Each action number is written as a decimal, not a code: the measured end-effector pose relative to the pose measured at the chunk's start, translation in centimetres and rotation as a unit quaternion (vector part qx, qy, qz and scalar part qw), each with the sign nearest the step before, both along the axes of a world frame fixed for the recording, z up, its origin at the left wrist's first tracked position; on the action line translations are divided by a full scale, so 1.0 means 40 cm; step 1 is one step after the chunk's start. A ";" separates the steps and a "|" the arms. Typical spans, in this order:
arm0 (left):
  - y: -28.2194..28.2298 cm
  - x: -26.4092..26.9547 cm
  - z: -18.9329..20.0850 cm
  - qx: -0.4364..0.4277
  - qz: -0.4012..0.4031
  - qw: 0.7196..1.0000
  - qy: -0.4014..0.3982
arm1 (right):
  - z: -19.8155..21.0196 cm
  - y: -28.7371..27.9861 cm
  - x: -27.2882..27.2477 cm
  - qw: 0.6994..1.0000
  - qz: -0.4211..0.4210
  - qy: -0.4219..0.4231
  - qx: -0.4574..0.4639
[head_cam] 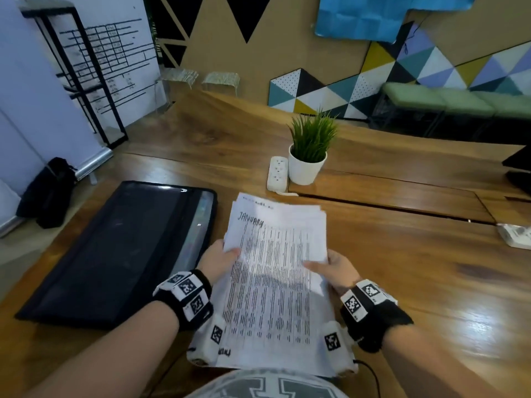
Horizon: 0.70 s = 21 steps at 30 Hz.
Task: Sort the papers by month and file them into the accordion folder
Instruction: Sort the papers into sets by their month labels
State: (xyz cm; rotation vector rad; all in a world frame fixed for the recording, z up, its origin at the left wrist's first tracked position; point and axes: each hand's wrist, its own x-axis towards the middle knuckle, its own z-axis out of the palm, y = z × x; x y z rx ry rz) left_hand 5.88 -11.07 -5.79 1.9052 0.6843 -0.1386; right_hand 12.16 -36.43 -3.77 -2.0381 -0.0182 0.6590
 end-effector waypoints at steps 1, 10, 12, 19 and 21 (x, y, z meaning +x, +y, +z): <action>0.002 -0.009 -0.015 0.026 -0.004 1.000 0.014 | -0.030 -0.003 -0.003 1.000 -0.001 0.007 -0.028; 0.017 -0.087 0.029 0.097 -0.134 0.981 0.102 | -0.002 0.017 -0.018 0.925 0.161 -0.030 -0.343; 0.010 -0.087 0.032 0.116 -0.129 0.980 0.097 | 0.019 0.061 0.022 0.913 0.164 -0.111 -0.356; 0.003 -0.091 0.028 0.124 -0.106 0.982 0.099 | 0.022 0.218 0.184 0.901 0.271 -0.138 -0.311; 0.007 -0.093 0.027 0.110 -0.106 0.983 0.102 | 0.013 0.235 0.206 0.895 0.292 -0.145 -0.304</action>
